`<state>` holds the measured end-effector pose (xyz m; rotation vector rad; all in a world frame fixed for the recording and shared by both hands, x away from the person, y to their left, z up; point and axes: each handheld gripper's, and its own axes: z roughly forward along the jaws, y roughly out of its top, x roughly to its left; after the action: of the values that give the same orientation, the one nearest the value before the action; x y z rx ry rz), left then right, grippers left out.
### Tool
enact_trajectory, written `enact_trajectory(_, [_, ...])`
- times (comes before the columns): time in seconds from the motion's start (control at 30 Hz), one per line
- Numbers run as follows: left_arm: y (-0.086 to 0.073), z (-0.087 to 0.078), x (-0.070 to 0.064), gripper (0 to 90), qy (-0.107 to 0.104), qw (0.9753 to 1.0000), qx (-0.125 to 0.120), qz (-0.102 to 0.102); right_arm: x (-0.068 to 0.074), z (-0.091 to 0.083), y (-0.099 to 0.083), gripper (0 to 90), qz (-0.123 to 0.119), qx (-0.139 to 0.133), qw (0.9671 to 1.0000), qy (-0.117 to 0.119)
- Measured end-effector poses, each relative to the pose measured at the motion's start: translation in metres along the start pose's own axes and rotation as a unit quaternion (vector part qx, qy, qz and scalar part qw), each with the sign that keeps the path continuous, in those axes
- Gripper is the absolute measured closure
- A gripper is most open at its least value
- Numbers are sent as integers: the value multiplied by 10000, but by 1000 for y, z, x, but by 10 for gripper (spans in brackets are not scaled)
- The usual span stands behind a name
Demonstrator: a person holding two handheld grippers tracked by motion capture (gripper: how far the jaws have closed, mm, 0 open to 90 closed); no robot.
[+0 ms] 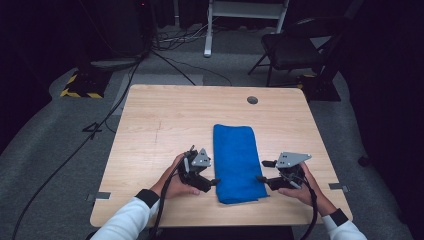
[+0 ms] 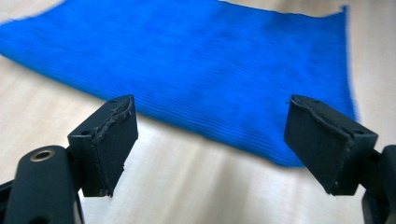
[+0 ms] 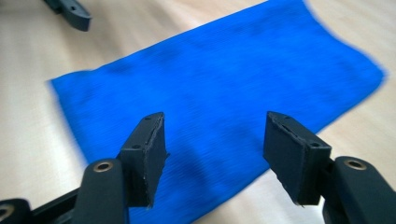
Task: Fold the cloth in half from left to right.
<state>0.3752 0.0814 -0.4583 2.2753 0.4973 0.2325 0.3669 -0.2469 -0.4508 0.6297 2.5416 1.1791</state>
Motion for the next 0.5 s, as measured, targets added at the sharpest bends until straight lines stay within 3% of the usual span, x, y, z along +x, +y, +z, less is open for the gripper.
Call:
enact_trajectory(0.23, [17,13,34,184,413,9991,39,-79,-36,22,18,389,297,-39,9990,-328])
enact_trajectory(0.37, [22,20,45,190,557,9984,62,-114,-46,33,22,408,361,27,9984,-432])
enact_trajectory(0.5, [27,31,62,206,681,9971,52,-333,-59,49,28,422,416,172,9973,-575])
